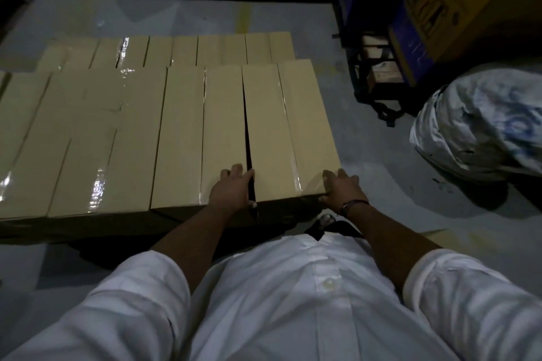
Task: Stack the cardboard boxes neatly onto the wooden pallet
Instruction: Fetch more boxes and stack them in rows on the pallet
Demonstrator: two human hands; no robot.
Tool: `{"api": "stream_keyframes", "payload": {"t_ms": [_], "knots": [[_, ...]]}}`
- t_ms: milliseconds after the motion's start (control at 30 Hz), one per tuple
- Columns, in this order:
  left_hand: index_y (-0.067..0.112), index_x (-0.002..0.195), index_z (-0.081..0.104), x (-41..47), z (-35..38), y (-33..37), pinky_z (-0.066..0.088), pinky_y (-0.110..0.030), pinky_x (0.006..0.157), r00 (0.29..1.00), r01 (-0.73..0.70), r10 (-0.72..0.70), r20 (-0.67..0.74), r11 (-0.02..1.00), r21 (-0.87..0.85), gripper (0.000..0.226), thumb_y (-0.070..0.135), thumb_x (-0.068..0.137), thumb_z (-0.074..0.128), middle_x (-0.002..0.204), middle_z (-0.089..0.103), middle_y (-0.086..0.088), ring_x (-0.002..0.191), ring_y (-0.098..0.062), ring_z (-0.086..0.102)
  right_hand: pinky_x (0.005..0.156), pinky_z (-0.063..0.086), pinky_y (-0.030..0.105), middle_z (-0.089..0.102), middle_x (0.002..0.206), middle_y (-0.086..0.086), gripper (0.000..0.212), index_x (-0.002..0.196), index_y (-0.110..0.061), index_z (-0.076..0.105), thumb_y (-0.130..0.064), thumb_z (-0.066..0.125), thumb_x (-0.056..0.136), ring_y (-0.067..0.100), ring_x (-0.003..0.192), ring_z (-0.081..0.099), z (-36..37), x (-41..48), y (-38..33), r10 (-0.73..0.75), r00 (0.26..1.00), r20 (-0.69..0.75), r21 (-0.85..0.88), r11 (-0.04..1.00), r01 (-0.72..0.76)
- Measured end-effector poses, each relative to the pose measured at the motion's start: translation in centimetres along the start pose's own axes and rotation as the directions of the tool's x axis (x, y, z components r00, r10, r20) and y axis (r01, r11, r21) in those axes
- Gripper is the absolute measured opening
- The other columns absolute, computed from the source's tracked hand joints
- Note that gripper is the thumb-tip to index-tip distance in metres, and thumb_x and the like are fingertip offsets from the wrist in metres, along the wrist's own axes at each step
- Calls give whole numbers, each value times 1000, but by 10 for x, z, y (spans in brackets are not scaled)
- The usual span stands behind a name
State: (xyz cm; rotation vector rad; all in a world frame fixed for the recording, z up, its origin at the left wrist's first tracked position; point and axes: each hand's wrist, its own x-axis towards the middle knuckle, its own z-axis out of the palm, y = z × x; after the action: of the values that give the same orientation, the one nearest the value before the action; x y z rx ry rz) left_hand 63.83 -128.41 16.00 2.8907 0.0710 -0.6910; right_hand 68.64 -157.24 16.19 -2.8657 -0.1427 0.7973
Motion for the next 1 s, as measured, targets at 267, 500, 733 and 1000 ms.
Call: {"api": "stream_keyframes", "payload": {"t_ms": [267, 500, 733, 1000], "knots": [[21, 159, 19, -6, 5, 0, 44, -46, 105, 998, -16, 15, -62, 1000, -15, 114, 59, 72, 82, 161, 22, -8, 140, -36, 29, 108, 39, 50, 22, 156, 14, 67, 148, -25, 36, -20, 69, 90, 44, 132, 26, 11, 2, -3, 4, 998, -58, 36, 999, -2], [22, 156, 26, -5, 1, 0, 49, -46, 97, 998, -21, 22, -56, 1000, 22, 101, 50, 77, 82, 158, 25, -8, 137, -36, 33, 106, 39, 46, 29, 151, 16, 54, 139, -19, 47, -21, 69, 90, 44, 132, 31, 14, 3, -1, -24, 998, -64, 52, 998, 27], [21, 158, 22, -4, 0, 2, 49, -48, 97, 1000, -21, 23, -22, 998, 64, 99, 49, 81, 78, 159, 23, -9, 137, -37, 32, 107, 39, 42, 43, 144, 18, 60, 143, -16, 48, -9, 66, 86, 40, 129, 41, 14, -1, 8, 34, 995, -99, 207, 978, -13], [19, 158, 18, -6, -4, 7, 50, -47, 96, 1000, -16, 15, 18, 998, 55, 97, 46, 85, 76, 159, 20, -10, 137, -38, 32, 104, 45, 39, 54, 132, 16, 51, 136, -9, 56, -10, 70, 88, 35, 122, 51, 6, -14, 12, 3, 998, -67, 284, 959, 16]]}}
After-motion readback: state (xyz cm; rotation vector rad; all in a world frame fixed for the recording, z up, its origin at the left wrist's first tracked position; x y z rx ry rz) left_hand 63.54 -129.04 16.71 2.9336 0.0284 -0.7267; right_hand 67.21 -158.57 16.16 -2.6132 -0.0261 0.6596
